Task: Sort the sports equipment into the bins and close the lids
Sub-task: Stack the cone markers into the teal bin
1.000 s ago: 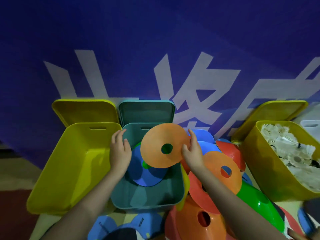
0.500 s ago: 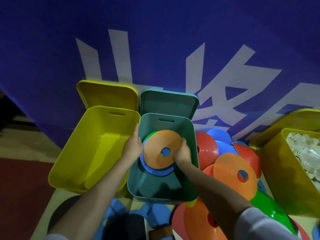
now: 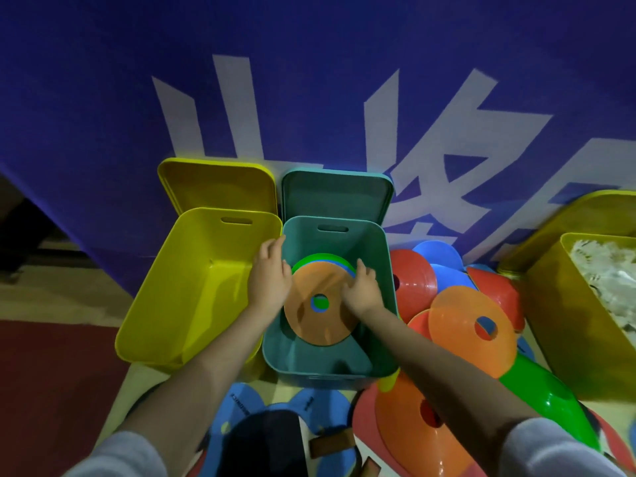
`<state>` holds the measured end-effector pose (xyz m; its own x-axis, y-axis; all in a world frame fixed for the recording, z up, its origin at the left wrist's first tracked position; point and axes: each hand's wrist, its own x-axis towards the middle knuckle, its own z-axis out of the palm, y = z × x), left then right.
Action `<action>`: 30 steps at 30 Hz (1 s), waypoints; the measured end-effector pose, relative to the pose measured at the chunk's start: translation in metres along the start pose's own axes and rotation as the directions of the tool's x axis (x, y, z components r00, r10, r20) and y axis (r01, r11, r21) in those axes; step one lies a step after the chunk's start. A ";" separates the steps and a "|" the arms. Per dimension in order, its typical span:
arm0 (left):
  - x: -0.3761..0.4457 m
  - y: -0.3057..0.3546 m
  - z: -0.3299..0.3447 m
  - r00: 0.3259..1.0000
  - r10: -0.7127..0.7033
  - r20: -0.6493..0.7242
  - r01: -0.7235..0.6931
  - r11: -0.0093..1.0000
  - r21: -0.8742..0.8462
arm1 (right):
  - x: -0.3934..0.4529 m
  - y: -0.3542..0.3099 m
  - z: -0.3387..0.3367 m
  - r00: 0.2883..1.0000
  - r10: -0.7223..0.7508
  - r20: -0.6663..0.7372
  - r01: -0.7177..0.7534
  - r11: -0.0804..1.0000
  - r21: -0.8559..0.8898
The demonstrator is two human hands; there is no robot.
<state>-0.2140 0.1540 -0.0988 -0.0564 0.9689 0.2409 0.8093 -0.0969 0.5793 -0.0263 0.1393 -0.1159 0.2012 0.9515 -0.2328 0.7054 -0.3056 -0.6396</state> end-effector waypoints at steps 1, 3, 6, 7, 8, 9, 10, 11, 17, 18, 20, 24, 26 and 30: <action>-0.002 0.004 -0.002 0.997 0.080 -0.002 -0.079 0.996 0.027 | -0.007 -0.002 -0.012 0.996 -0.074 -0.043 0.076 0.996 0.048; -0.008 0.016 -0.007 0.985 0.167 0.030 -0.168 0.986 0.008 | -0.026 0.000 -0.038 0.973 -0.183 -0.143 0.206 0.964 0.166; -0.026 0.052 -0.006 0.979 0.202 0.034 -0.193 0.966 -0.172 | -0.057 0.022 -0.076 0.933 -0.204 -0.298 0.307 0.882 0.357; -0.034 0.067 -0.004 0.975 0.217 0.040 -0.200 0.946 -0.257 | -0.067 0.035 -0.088 0.920 -0.188 -0.343 0.322 0.861 0.394; -0.042 0.083 -0.001 0.970 0.238 0.047 -0.209 0.917 -0.339 | -0.075 0.051 -0.097 0.911 -0.159 -0.381 0.323 0.848 0.420; -0.051 0.098 0.004 0.963 0.262 0.061 -0.216 0.888 -0.406 | -0.083 0.069 -0.107 0.905 -0.120 -0.409 0.313 0.838 0.446; -0.061 0.113 0.011 0.955 0.283 0.083 -0.218 0.865 -0.452 | -0.092 0.088 -0.116 0.899 -0.070 -0.432 0.291 0.833 0.471; -0.071 0.127 0.017 0.946 0.307 0.106 -0.221 0.848 -0.481 | -0.100 0.109 -0.124 0.893 -0.016 -0.450 0.260 0.834 0.487; -0.126 0.192 0.073 0.841 0.475 0.259 -0.319 0.822 -0.472 | -0.150 0.227 -0.154 0.870 0.224 -0.439 -0.030 0.913 0.407; -0.133 0.201 0.084 0.820 0.487 0.301 -0.338 0.836 -0.432 | -0.156 0.245 -0.158 0.872 0.242 -0.425 -0.085 0.931 0.355; -0.144 0.219 0.105 0.775 0.495 0.393 -0.373 0.860 -0.347 | -0.167 0.275 -0.169 0.884 0.246 -0.397 -0.159 0.958 0.239; -0.151 0.251 0.152 0.678 0.500 0.539 -0.493 0.853 -0.172 | -0.177 0.323 -0.187 0.966 0.052 -0.254 -0.091 0.985 -0.145; -0.149 0.263 0.173 0.658 0.472 0.586 -0.556 0.830 -0.044 | -0.178 0.338 -0.192 0.991 -0.041 -0.126 0.000 0.952 -0.306; -0.152 0.276 0.202 0.660 0.324 0.678 -0.576 0.797 0.180 | -0.171 0.349 -0.196 0.984 -0.102 0.146 0.165 0.832 -0.529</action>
<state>0.1360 0.0257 -0.1333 0.6212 0.7625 -0.1808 0.7829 -0.5945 0.1833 0.3189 -0.1230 -0.1563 0.0263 0.9623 -0.2708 0.9799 -0.0784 -0.1832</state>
